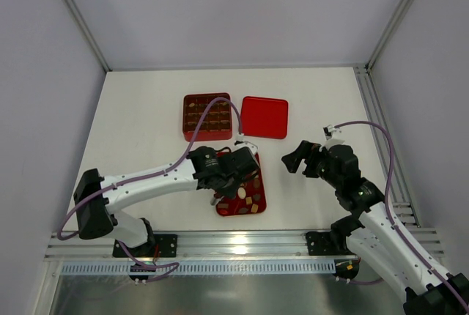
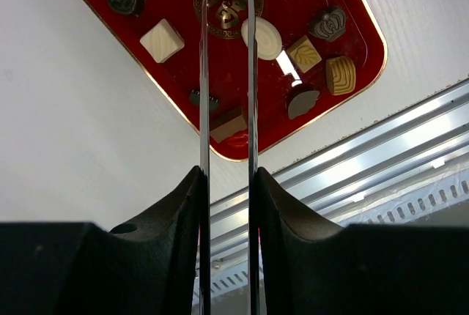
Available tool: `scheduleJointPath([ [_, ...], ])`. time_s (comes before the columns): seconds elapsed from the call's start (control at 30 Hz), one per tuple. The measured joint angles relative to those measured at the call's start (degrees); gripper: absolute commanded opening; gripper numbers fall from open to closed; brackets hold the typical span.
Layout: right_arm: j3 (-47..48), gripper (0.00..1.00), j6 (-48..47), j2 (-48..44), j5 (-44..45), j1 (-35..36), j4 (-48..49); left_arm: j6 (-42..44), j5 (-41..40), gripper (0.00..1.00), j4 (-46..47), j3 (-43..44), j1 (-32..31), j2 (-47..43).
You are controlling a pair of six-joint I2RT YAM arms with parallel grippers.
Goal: Pack the chocolate
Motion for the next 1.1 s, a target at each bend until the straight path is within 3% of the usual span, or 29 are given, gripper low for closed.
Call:
scheduleJointPath([
  [1.1,0.00,1.00,0.00,1.81,-0.07,0.00,0.50,3.02,1.05,0.32,-0.42,0.00,7.19,-4.52],
])
